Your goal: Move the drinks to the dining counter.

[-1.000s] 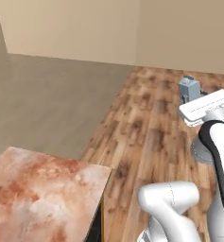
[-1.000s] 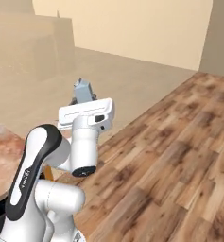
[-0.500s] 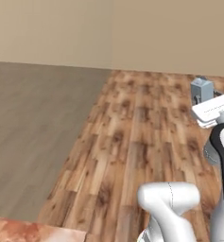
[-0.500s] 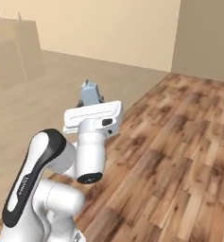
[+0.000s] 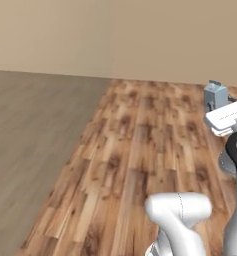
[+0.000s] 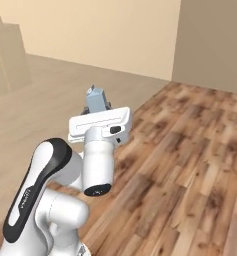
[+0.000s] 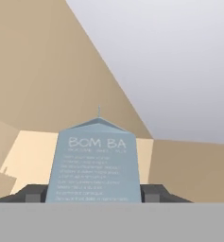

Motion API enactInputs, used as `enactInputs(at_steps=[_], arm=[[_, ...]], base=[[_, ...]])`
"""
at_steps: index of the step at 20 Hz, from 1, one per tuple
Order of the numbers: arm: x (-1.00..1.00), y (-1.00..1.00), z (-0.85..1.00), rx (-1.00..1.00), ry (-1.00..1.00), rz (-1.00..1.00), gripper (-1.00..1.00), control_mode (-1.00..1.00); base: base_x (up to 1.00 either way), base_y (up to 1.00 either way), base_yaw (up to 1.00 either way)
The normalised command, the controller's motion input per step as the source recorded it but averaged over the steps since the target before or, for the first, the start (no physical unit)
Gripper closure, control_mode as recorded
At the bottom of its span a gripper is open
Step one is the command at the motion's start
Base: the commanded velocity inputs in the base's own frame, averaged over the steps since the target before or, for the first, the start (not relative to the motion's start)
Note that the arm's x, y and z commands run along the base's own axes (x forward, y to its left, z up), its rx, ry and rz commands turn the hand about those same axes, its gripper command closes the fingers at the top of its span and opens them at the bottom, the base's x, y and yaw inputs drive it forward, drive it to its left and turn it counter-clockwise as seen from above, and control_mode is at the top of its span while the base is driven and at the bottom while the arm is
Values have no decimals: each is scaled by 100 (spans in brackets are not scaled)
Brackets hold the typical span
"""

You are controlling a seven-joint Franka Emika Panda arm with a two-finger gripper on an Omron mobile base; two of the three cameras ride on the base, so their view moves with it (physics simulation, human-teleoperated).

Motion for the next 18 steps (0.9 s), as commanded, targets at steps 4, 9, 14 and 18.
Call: enactInputs(at_steps=[4, 9, 14, 18], arm=[[0, 0, 0, 0, 0, 0, 100, 100], [0, 0, 0, 0, 0, 0, 100, 100], [0, 0, 0, 0, 0, 0, 100, 100], [0, 0, 0, 0, 0, 0, 100, 100]], base=[[100, -92, 0], [100, -88, 0], [100, -75, 0], [100, -43, -2]])
